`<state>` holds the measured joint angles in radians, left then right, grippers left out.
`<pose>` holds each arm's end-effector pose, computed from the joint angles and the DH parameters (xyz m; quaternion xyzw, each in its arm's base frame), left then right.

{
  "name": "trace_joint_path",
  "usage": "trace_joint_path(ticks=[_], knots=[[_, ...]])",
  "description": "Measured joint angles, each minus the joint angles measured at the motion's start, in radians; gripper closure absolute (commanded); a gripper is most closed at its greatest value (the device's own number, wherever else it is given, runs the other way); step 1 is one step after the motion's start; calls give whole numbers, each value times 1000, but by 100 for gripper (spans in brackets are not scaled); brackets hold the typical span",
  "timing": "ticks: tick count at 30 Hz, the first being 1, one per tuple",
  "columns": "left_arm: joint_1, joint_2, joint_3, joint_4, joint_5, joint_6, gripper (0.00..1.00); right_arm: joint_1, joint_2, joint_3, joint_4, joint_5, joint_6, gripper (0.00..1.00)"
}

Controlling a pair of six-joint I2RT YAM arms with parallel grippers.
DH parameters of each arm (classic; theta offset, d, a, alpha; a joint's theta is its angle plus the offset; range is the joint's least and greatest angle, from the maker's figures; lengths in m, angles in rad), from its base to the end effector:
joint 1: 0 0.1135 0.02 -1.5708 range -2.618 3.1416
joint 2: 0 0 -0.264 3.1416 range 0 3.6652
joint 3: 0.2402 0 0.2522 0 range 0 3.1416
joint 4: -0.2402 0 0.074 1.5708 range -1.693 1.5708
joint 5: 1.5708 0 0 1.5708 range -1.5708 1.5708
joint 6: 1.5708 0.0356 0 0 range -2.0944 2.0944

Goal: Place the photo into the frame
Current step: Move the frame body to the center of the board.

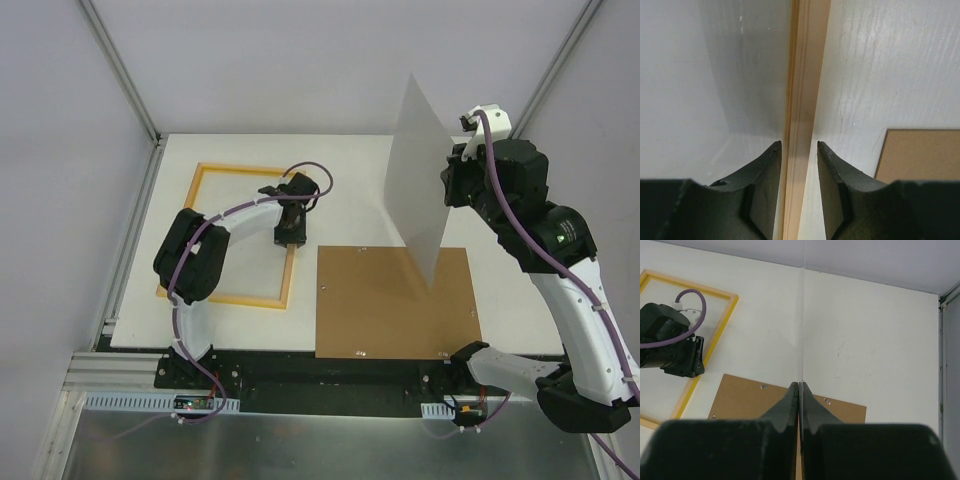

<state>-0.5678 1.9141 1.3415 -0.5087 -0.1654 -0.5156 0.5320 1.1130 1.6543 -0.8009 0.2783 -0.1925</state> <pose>0.3392 -0.2094 0.1835 0.0052 0.9671 -0.0558 0.2482 0.1661 0.0864 0.5002 -0.1991 0.7640 -0.0064 0.6136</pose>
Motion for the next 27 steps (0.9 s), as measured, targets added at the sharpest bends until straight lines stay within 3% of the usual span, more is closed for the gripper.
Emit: trace_joint_path(ticks=[7,15,27], knots=[[-24,29,20,-11,-4,13,77,-6,-1,0,-1,-4,2,100],[-36,49,52,-15,7,10,94,-12,-1,0,-1,-6,2,100],[-56,105,146,-39,97,-56,97,-26,8,0,-6,-6,1,100]])
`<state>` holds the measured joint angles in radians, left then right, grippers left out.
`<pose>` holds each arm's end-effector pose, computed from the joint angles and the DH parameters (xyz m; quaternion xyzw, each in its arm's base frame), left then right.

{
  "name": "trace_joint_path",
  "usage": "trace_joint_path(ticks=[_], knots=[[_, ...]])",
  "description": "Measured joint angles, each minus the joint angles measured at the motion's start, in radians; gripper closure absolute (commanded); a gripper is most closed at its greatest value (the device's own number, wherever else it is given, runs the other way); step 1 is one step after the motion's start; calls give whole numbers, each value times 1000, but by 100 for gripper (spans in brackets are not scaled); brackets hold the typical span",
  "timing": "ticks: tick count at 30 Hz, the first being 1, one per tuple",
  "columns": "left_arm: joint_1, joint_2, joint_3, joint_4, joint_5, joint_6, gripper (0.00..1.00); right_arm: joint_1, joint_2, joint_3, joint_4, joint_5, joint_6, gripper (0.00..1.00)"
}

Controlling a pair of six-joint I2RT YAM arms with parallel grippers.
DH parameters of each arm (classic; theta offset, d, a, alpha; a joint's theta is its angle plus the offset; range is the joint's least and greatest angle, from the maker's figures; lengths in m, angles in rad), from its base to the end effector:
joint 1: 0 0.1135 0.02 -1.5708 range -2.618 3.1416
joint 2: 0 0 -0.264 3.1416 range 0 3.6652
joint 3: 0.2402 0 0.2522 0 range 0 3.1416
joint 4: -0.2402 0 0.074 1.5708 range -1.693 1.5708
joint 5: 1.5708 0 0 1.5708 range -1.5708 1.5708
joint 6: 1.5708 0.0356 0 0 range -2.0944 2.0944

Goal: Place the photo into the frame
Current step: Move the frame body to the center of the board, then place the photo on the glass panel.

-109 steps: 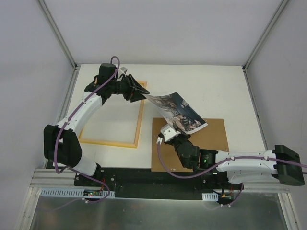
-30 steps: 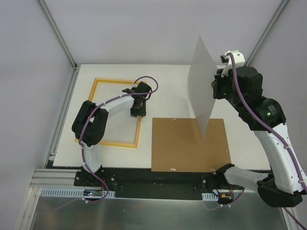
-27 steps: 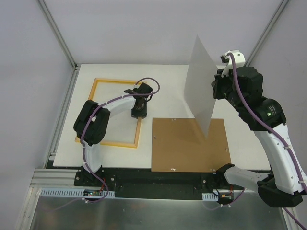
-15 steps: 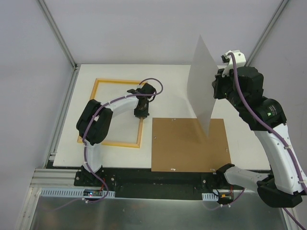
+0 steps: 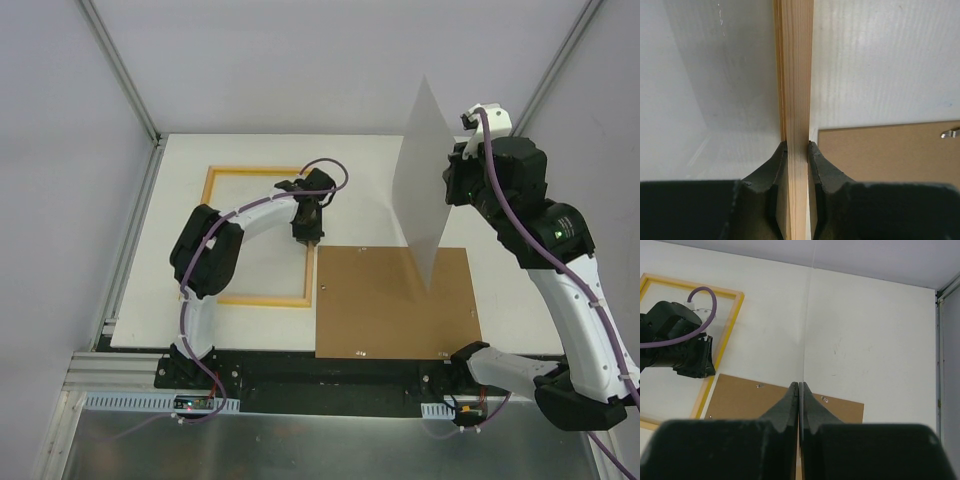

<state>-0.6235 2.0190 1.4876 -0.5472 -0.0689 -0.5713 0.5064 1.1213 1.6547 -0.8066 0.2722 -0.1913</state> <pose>0.3487 -0.2478 0.1825 0.0169 0.9692 -0.1093 0.2201 0.1708 0.0838 0.4983 -0.1928 0.7699 -0.0128 0.6082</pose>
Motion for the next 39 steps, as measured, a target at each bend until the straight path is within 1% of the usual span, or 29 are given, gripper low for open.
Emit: trace_joint_path(ticks=[9,18,20,22,24,28,35,39], knots=[[-46,26,94,-20,78,-80,99,-8,11,0,-10,0,0,100],[-108,124,192,-20,115,-204,99,-14,13,9,-21,9,-1,100],[-124,152,222,-24,117,-231,95,-14,13,14,-21,15,-3,100],[-137,168,253,-29,119,-248,87,-15,12,19,-21,20,-4,100],[-146,185,282,-28,122,-258,73,-15,7,19,-21,23,-5,100],[-157,193,294,-15,144,-259,62,-15,-15,19,-21,21,-6,100],[-156,177,295,-10,148,-241,48,-17,-71,26,-11,-11,-6,100],[-147,85,233,2,146,-228,45,-18,-69,43,-3,-57,1,100]])
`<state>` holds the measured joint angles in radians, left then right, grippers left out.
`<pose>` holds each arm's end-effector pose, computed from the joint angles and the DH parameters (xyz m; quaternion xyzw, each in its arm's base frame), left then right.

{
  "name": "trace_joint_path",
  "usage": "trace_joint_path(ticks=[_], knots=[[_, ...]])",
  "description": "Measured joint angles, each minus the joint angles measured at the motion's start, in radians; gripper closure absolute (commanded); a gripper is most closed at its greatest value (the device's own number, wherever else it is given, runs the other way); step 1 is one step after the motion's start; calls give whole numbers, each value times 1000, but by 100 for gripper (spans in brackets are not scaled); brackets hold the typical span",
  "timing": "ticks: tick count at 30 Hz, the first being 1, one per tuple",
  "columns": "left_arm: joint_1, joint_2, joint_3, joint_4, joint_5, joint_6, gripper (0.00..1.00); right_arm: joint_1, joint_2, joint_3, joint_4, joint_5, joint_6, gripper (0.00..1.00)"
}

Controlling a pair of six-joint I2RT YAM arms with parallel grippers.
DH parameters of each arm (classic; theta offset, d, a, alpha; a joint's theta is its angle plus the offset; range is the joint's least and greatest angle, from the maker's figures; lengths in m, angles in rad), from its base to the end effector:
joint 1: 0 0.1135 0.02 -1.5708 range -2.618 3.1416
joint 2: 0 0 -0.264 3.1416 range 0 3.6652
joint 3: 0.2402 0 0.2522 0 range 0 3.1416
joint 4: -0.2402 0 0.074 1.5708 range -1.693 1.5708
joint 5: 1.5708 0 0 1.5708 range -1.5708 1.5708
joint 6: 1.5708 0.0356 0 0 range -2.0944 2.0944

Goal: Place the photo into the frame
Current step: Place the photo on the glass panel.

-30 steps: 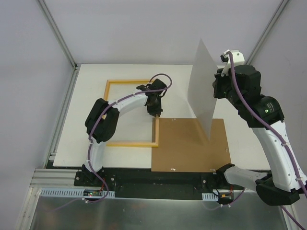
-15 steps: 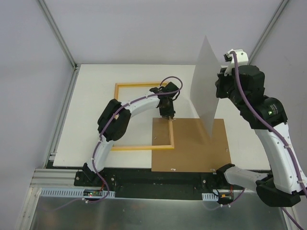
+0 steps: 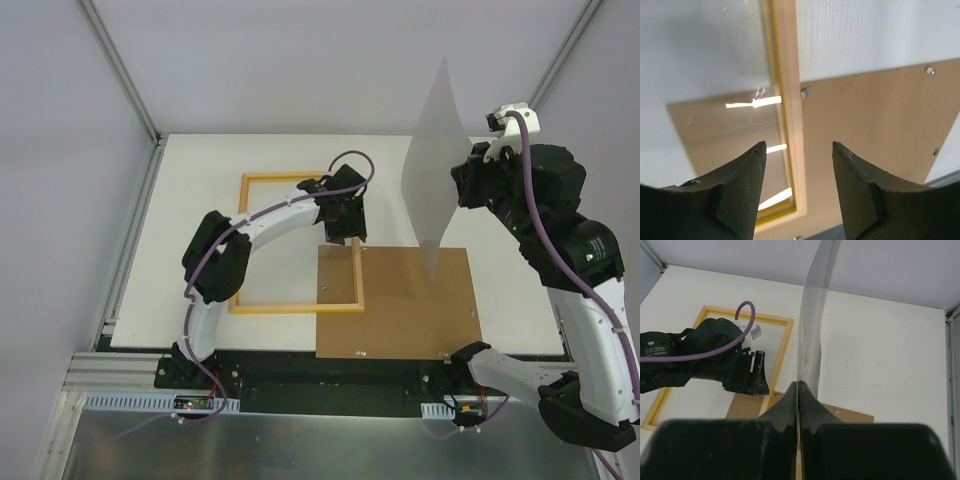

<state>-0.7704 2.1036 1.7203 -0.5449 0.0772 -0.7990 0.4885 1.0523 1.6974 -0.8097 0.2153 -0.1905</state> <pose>0.3349 -0.3288 0.2173 -0.0014 0.9482 -0.2489 0.1974 0.1414 0.0666 0.5202 -0.1871 0.7383 0.0144 0.6479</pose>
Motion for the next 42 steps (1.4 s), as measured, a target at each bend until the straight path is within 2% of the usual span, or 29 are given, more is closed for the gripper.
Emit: trace_joint_path(ticks=[5,11,15,19,22,27,30,34,38,42], knots=[[75,-249,-218,33,-14,4,43,0,23,10,19,-111,41,99],[304,-588,-502,58,-57,16,41,8,87,33,62,-340,148,100],[360,-740,-608,54,-61,43,41,19,107,38,118,-502,236,100],[387,-819,-652,53,-49,71,41,11,107,64,158,-647,314,100],[420,-843,-658,52,-35,89,41,-42,107,64,202,-758,370,100],[475,-871,-668,47,-23,121,40,-286,137,-123,430,-986,535,100],[505,-884,-672,39,-10,138,40,-375,258,-207,534,-1072,604,100],[526,-896,-673,27,0,159,39,-415,562,-214,577,-1124,607,100],[532,-915,-682,19,14,172,39,-419,836,-146,406,-1100,483,100],[537,-922,-682,1,26,196,39,-404,1016,26,200,-1025,333,100]])
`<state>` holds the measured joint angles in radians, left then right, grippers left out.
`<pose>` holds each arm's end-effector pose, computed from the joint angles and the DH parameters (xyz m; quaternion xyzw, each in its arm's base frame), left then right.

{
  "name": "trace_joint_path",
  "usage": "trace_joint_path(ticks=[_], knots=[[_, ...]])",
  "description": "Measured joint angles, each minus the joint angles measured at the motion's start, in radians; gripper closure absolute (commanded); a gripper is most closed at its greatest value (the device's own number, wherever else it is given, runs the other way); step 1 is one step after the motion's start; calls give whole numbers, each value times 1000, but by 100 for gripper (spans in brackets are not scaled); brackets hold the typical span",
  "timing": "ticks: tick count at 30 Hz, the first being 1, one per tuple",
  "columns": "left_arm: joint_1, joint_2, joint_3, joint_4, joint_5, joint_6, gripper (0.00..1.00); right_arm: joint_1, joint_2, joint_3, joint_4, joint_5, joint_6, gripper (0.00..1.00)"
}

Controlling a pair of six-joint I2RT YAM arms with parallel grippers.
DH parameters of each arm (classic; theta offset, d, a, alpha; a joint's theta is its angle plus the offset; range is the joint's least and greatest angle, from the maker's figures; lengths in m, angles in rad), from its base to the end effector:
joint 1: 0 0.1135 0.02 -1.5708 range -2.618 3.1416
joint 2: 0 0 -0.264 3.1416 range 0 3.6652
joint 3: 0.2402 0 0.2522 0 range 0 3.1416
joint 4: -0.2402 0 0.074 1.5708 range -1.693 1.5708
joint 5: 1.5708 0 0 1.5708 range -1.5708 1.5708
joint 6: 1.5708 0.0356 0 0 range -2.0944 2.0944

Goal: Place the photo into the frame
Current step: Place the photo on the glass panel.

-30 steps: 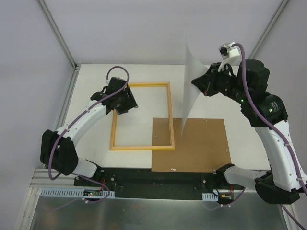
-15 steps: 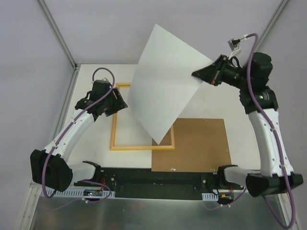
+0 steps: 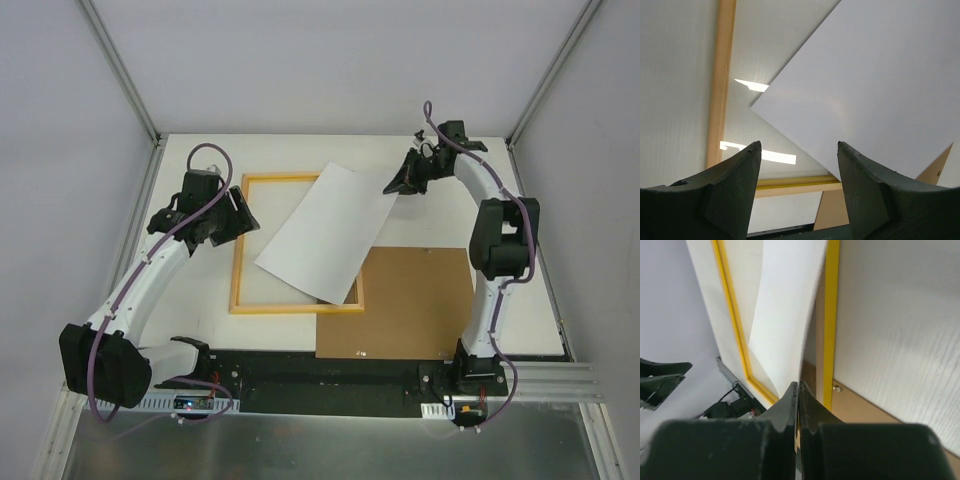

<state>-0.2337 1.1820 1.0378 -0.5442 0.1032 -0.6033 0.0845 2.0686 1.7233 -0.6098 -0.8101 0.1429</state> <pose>0.2477 -0.0627 0.3125 -0.1443 0.8917 -0.2159 0.3707 0.4500 0.0640 0.2386 -0.0938 0.8790 0.4047 0.2341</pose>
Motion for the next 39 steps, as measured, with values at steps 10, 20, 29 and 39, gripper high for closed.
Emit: trace_joint_path(ticks=[10,20,29,39], knots=[[0,0,0,-26,21,28,39,150,157,403,-308,229,-271,100],[0,17,0,-37,29,43,39,202,308,565,-437,304,-375,100],[0,28,0,-37,36,45,39,254,315,493,-334,352,-355,35],[6,28,1,-37,47,45,39,196,114,-11,3,370,-183,19]])
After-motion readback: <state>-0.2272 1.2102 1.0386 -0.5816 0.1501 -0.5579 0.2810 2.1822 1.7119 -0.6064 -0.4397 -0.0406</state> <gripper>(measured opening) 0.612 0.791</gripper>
